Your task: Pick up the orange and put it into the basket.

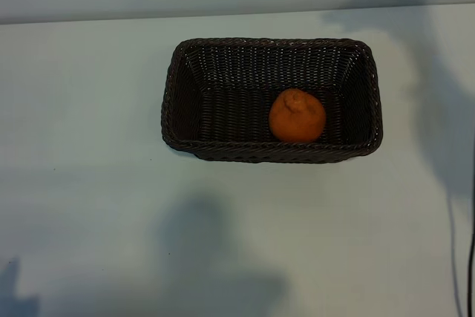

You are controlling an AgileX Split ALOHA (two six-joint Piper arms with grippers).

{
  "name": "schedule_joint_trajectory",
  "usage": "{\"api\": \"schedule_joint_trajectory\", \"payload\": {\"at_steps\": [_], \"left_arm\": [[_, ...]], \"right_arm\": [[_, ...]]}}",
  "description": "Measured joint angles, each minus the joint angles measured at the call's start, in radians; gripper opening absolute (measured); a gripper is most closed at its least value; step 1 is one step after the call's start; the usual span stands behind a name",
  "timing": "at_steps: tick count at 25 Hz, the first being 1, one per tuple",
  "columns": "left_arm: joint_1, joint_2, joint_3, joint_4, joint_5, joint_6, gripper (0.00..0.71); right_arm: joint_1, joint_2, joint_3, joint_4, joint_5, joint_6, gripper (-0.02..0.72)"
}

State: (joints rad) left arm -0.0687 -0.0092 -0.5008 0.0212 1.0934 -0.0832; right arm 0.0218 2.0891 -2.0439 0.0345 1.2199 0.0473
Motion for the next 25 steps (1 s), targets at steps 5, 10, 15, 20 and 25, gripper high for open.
{"api": "schedule_joint_trajectory", "payload": {"at_steps": [5, 10, 15, 20, 25], "left_arm": [[0.0, 0.0, 0.0, 0.0, 0.0, 0.0, 0.592], [0.0, 0.0, 0.0, 0.0, 0.0, 0.0, 0.592], [0.0, 0.0, 0.0, 0.0, 0.0, 0.0, 0.592], [0.0, 0.0, 0.0, 0.0, 0.0, 0.0, 0.592], [0.0, 0.0, 0.0, 0.0, 0.0, 0.0, 0.592]], "right_arm": [[-0.093, 0.0, 0.0, -0.014, 0.0, -0.001, 0.561], [-0.121, 0.0, 0.0, -0.016, 0.0, -0.007, 0.56], [-0.121, -0.002, 0.0, -0.016, 0.001, -0.011, 0.56], [-0.121, -0.068, 0.0, -0.016, 0.004, -0.012, 0.56], [-0.121, -0.183, 0.005, 0.005, 0.011, -0.006, 0.56]]}}
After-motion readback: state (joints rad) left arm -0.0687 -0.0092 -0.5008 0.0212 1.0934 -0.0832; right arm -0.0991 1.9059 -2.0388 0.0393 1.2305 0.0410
